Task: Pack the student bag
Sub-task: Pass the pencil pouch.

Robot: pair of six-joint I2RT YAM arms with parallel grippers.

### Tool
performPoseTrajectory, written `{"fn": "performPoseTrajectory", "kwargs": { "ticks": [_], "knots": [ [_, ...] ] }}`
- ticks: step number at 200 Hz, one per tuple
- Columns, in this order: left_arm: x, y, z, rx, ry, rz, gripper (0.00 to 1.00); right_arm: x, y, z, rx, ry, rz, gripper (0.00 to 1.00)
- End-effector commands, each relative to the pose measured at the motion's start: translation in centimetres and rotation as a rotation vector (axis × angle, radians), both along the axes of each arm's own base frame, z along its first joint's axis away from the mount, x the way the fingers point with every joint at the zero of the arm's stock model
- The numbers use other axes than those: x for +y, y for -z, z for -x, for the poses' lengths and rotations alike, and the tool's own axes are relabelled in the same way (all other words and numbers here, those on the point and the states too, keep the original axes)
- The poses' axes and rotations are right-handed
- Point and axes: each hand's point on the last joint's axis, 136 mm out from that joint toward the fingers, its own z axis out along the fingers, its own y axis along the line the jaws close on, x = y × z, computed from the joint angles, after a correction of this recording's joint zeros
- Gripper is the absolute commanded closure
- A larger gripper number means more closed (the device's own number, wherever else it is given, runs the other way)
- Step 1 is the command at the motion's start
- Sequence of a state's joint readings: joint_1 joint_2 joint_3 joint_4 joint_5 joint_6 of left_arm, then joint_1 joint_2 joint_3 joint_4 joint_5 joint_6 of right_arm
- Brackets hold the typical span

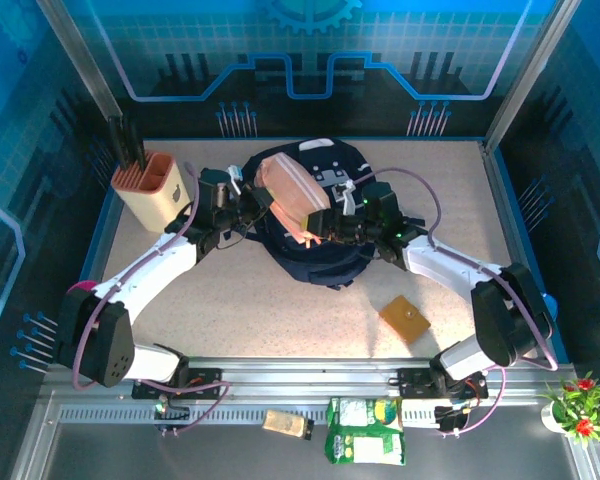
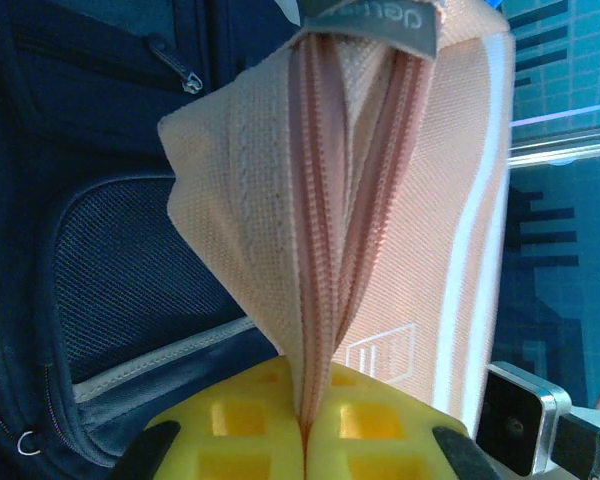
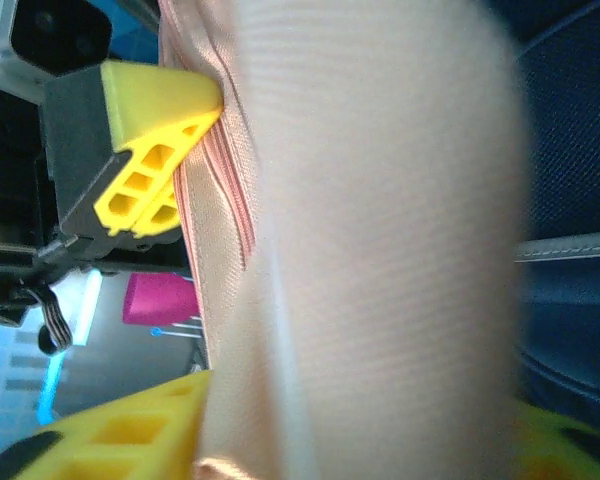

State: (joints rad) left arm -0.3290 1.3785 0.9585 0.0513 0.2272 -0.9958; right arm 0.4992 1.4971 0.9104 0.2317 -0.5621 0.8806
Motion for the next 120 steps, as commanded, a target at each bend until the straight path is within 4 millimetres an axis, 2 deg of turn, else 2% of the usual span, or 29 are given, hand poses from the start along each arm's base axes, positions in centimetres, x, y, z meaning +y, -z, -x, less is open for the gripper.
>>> {"fn": "performPoseTrajectory", "kwargs": {
  "ticks": [1,11,26,57,78,115,120],
  "knots": [
    [-0.4,-2.0,-0.4,-0.063,0.038,0.009,0.94,0.6,-1.9,-0.6,-0.054,-0.004,-0.030,0.69],
    [-0.2,-2.1,-0.3,-0.075,0.040,-0.025,0.85,0.2,-2.1,-0.8,-0.067,0.013,-0.026,0.76],
    [0.5,-2.1,0.0,-0.104,0.041,-0.099,0.64,-0.8,-2.3,-1.2,-0.083,0.042,-0.014,0.84],
    [1.3,-2.2,0.9,-0.180,0.097,-0.260,0.27,-4.0,-2.7,-1.8,-0.120,0.106,0.041,0.88],
    [0.3,-1.6,1.5,-0.207,0.217,-0.340,0.17,-7.0,-2.9,-2.0,-0.139,0.165,0.096,0.89],
    [-3.4,0.2,2.7,-0.265,0.445,-0.542,0.10,-13.0,-3.5,-2.0,-0.152,0.310,0.179,0.89],
    [-4.0,0.5,2.8,-0.273,0.473,-0.577,0.10,-13.8,-2.5,-1.6,-0.129,0.327,0.195,0.89]
  ]
}}
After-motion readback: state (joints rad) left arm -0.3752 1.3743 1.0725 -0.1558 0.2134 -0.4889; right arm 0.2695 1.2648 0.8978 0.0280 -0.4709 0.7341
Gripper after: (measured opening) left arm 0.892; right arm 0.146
